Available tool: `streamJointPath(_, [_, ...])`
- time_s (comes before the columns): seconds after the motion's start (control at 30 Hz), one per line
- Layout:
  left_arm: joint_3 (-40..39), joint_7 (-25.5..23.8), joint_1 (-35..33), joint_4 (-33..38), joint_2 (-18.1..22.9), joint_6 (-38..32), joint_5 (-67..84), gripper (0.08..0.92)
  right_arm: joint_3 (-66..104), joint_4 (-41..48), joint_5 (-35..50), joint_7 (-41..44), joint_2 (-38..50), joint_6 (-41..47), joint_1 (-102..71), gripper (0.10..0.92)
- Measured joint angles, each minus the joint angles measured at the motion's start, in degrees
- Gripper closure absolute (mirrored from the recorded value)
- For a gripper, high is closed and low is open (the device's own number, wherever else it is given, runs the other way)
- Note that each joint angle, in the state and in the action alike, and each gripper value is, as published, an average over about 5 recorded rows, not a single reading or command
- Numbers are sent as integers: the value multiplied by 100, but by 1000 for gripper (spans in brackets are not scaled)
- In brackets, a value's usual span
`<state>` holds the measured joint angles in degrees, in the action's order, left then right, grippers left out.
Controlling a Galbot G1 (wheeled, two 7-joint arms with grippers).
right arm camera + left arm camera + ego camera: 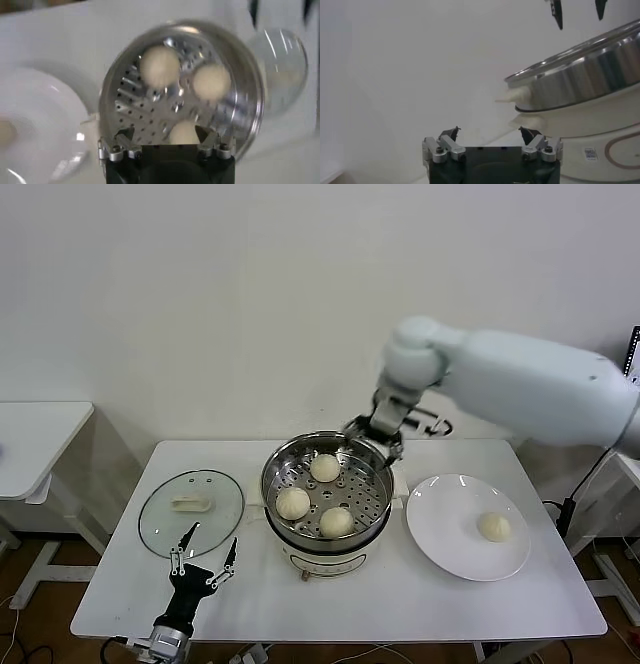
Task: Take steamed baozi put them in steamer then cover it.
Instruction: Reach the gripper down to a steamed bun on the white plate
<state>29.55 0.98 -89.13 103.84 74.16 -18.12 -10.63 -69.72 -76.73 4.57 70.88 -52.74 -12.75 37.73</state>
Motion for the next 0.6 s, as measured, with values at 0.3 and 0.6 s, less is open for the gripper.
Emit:
streamJointPath(0.3, [-11, 3, -6, 16, 0, 32, -18, 177, -37, 1165, 378, -14, 799, 705, -396, 203])
streamJointPath(0.6, [-12, 17, -27, 63, 5, 86, -21, 177, 163, 1814, 280, -258, 1295, 980, -1267, 203])
